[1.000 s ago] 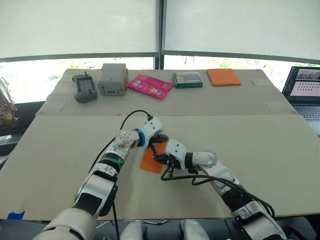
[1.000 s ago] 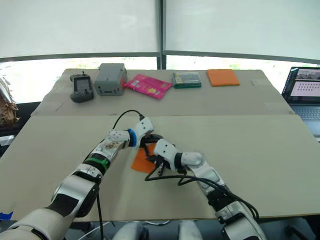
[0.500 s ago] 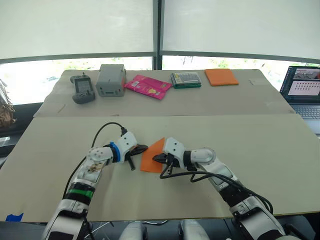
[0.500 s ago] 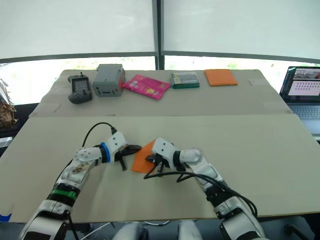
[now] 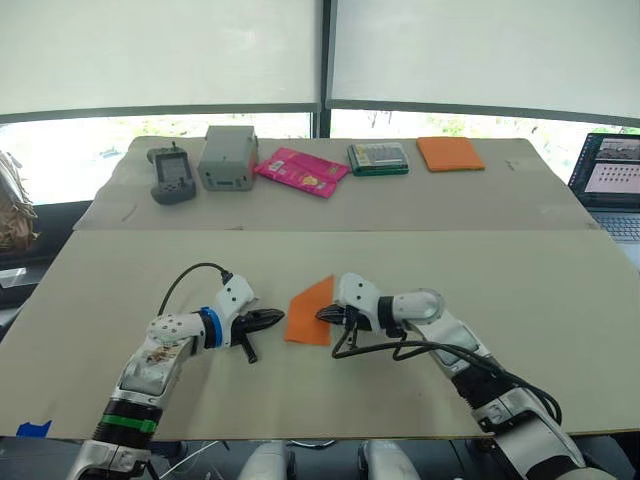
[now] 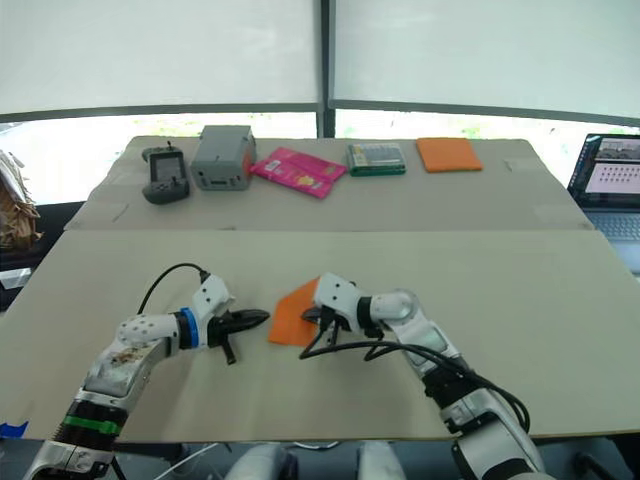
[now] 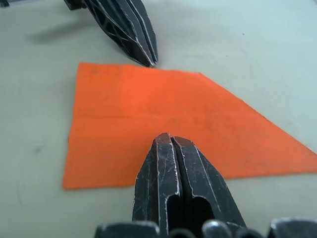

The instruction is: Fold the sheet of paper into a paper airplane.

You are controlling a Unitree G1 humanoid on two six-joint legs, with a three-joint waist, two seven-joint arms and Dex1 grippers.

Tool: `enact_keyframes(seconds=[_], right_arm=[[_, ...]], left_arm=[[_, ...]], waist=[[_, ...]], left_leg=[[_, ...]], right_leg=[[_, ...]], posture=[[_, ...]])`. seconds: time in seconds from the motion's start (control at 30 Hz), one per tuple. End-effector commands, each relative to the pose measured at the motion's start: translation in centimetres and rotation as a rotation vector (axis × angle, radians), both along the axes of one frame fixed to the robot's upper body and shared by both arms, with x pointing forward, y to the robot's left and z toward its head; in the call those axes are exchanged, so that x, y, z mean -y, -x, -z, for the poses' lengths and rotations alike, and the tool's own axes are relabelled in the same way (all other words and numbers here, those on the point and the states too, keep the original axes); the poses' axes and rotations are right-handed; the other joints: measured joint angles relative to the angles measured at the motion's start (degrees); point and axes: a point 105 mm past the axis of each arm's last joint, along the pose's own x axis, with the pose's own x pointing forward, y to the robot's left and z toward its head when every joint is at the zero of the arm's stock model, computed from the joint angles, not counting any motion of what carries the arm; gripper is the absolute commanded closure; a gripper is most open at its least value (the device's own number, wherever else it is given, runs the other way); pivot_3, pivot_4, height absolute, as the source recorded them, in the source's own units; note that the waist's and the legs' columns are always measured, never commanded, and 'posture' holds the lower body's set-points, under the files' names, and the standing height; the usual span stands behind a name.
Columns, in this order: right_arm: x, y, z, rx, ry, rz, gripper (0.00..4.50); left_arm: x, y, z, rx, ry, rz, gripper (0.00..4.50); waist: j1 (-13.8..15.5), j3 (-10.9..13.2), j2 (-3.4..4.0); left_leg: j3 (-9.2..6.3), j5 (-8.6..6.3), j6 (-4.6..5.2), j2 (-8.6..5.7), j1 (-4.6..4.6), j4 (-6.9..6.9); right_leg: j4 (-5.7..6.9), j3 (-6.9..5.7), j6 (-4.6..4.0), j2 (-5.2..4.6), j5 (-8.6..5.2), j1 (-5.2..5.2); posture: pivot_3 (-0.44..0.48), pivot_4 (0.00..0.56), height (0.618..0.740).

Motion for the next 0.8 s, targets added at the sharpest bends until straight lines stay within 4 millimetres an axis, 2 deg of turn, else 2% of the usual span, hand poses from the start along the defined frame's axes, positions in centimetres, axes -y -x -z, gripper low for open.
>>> enact_keyframes(seconds=[0.03, 0.17, 0.23, 0.4, 0.67, 0.8], right_arm=[[0.3, -0.3, -1.0, 0.039, -0.004, 0.013, 4.50], [0.5, -0.2, -1.1, 0.028, -0.027, 0.039, 4.50], [0.5, -0.1, -1.5, 0.030, -0.034, 0.042, 4.50], [1.1, -0.1, -1.6, 0.040, -0.007, 0.059, 4.50], [2.2, -0.6, -4.2, 0.092, -0.013, 0.084, 4.50], [3.1, -0.8, -5.2, 0.104, -0.005, 0.108, 4.50]], left_arm=[[0.4, 0.4, -0.6, -0.004, 0.000, 0.023, 4.46], [0.6, 0.3, -1.7, -0.001, 0.020, 0.017, 4.46], [0.6, 0.5, -1.8, -0.010, 0.026, 0.018, 4.46], [1.3, 1.5, -0.5, -0.058, 0.005, 0.058, 4.46], [2.8, 2.5, -0.4, -0.101, 0.042, 0.108, 4.46], [4.2, 3.6, -0.2, -0.129, 0.055, 0.169, 4.46]], waist=[[0.0, 0.0, 0.03], [0.0, 0.1, 0.01], [0.0, 0.1, 0.01], [0.0, 0.1, 0.01], [0.1, 0.1, 0.01], [0.1, 0.1, 0.00]], left_leg=[[0.00, 0.00, 0.00, 0.00, -0.03, 0.00], [0.02, 0.00, 0.00, 0.00, -0.18, -0.01], [0.04, 0.01, -0.01, -0.01, -0.60, 0.07], [0.05, 0.04, -0.05, -0.04, -0.91, 0.10], [0.05, 0.04, -0.05, -0.06, -0.91, 0.11], [0.05, 0.03, -0.04, -0.05, -0.91, 0.10]], right_leg=[[0.01, 0.01, 0.00, 0.00, 0.00, -0.03], [0.02, 0.02, -0.01, -0.01, 0.00, -0.19], [0.15, 0.06, -0.02, -0.01, 0.01, -0.66], [0.19, 0.07, -0.04, -0.02, 0.02, -0.95], [0.13, 0.07, -0.04, -0.05, 0.02, -0.91], [0.13, 0.07, -0.04, -0.03, 0.02, -0.91]], posture=[[0.000, 0.150, 0.740], [0.000, 0.150, 0.740], [0.000, 0.150, 0.740], [0.000, 0.150, 0.740], [0.000, 0.150, 0.740], [0.000, 0.150, 0.740]])
